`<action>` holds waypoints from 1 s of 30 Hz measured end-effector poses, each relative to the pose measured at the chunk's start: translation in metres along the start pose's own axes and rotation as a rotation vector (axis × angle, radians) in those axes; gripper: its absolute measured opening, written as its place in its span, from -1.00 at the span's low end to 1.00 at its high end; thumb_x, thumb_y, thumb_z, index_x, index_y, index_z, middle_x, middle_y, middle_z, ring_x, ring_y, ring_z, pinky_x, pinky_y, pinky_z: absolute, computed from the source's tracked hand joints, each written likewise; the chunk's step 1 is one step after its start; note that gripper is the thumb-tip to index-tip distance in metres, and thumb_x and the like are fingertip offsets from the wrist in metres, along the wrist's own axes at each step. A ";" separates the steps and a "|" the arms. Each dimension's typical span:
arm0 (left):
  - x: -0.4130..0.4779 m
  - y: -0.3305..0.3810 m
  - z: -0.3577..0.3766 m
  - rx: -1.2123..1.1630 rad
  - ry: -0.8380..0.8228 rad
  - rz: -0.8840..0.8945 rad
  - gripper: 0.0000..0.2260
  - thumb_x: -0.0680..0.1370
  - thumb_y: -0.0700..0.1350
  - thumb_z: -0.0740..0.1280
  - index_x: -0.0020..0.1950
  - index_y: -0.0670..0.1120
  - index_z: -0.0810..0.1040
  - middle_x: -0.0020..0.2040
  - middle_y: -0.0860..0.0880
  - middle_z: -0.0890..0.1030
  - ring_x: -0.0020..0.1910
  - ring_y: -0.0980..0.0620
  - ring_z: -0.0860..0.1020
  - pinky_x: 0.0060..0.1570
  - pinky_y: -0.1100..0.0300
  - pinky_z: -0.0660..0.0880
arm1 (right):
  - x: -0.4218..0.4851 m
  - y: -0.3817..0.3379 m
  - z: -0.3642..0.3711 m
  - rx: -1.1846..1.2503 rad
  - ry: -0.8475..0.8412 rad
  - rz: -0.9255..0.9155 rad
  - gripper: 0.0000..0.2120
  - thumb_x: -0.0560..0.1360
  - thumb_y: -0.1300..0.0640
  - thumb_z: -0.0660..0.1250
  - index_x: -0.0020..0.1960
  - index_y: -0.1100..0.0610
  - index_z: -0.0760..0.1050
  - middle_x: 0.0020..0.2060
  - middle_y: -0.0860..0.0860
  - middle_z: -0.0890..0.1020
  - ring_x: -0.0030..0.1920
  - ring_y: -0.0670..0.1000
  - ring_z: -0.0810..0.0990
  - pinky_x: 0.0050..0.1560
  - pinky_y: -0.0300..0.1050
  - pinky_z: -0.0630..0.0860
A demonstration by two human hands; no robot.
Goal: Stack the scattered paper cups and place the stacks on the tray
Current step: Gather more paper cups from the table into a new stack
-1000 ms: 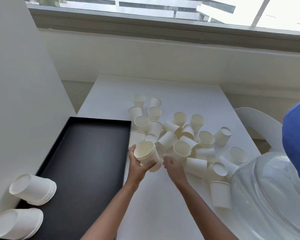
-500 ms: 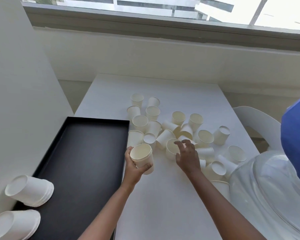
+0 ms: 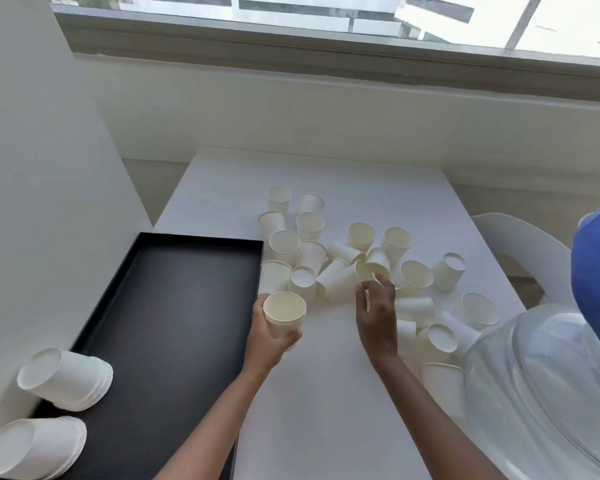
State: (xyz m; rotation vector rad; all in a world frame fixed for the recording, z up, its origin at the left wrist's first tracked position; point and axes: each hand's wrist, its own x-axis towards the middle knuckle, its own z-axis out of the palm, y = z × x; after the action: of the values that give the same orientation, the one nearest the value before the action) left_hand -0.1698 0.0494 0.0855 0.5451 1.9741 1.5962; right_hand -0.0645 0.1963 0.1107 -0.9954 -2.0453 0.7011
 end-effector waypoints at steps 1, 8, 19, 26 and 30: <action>0.001 -0.001 0.000 0.037 -0.001 0.013 -0.32 0.26 -0.26 0.50 0.25 0.00 0.23 0.20 -0.03 0.43 0.18 -0.04 0.43 0.09 0.16 0.37 | 0.000 -0.006 0.000 0.022 0.028 -0.045 -0.93 0.52 0.36 0.24 -0.05 0.34 0.49 0.18 0.32 0.44 0.27 0.27 0.43 0.15 -0.29 0.28; 0.001 -0.004 0.005 0.255 -0.087 0.120 -0.24 0.32 -0.26 0.47 0.41 -0.10 0.13 0.24 -0.07 0.43 0.19 -0.14 0.43 0.17 -0.11 0.43 | -0.014 -0.035 0.004 0.018 -0.184 -0.431 -0.90 0.49 0.30 0.28 -0.05 0.33 0.53 0.16 0.25 0.52 0.13 0.18 0.55 0.06 -0.15 0.50; -0.006 -0.001 0.010 0.221 -0.081 0.150 -0.13 0.34 -0.06 0.51 0.48 0.07 0.02 0.09 0.46 0.34 0.06 0.25 0.42 -0.11 0.56 0.38 | -0.044 -0.019 0.004 -0.047 -0.517 -0.385 -0.84 0.56 0.21 0.19 -0.01 0.30 0.48 0.31 0.13 0.41 0.18 0.17 0.50 0.03 0.02 0.52; -0.008 -0.001 0.015 0.244 -0.067 0.134 -0.16 0.35 -0.10 0.50 0.47 0.02 0.05 0.18 0.19 0.40 0.14 0.15 0.42 0.03 0.26 0.37 | -0.041 -0.006 -0.009 -0.121 -0.521 -0.417 -0.67 0.55 0.15 0.20 0.29 0.22 0.39 0.35 0.15 0.39 0.38 0.10 0.35 0.33 -0.06 0.33; -0.007 -0.003 0.013 0.253 -0.049 0.132 -0.18 0.33 -0.20 0.49 0.45 -0.02 0.10 0.20 0.18 0.35 0.17 0.13 0.37 0.07 0.22 0.34 | -0.024 0.021 -0.019 -0.323 -0.382 -0.283 -0.65 0.49 0.32 0.23 0.27 0.33 0.40 0.25 0.27 0.47 0.32 0.22 0.42 0.32 0.07 0.36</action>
State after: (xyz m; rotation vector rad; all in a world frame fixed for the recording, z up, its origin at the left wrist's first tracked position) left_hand -0.1561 0.0539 0.0819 0.8198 2.1557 1.4003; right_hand -0.0299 0.1910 0.0975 -0.7581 -2.6325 0.4423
